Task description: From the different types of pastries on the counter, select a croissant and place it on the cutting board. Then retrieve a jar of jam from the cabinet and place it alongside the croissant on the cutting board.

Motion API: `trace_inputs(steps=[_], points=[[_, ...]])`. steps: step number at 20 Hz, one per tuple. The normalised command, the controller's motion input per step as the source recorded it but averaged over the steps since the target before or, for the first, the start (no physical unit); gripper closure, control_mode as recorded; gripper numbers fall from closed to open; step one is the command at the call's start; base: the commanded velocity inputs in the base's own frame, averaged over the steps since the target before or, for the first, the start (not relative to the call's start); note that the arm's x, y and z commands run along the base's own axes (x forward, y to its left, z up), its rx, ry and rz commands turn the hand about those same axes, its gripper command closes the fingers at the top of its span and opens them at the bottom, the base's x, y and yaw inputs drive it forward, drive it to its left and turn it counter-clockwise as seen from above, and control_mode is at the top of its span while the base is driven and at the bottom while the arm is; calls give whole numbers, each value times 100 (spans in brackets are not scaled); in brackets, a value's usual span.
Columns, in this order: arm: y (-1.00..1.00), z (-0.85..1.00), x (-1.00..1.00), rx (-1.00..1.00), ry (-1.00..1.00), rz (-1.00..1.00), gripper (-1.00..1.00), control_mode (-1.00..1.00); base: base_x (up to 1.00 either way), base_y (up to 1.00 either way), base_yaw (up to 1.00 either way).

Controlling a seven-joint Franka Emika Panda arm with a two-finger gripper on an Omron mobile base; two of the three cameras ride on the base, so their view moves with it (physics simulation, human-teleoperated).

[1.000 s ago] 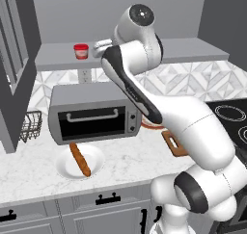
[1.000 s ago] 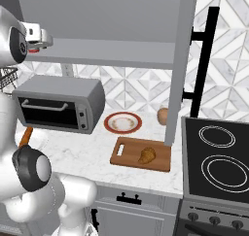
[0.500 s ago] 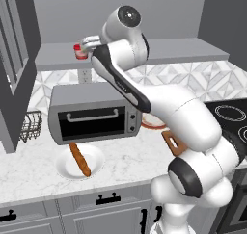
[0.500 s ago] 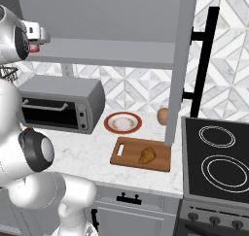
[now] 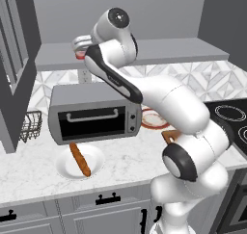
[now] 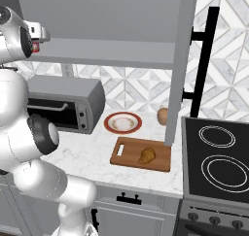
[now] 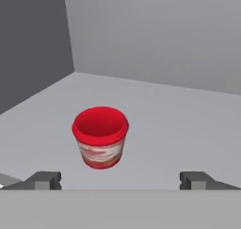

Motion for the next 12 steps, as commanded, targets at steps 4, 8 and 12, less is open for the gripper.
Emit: trace_inputs(steps=[4, 8, 12], points=[[17, 0, 7, 0, 3, 0, -100, -100, 0, 0, 0], [19, -4, 26, 3, 7, 0, -100, -100, 0, 0, 0], [4, 0, 35, 3, 3, 0, -100, -100, 0, 0, 0]])
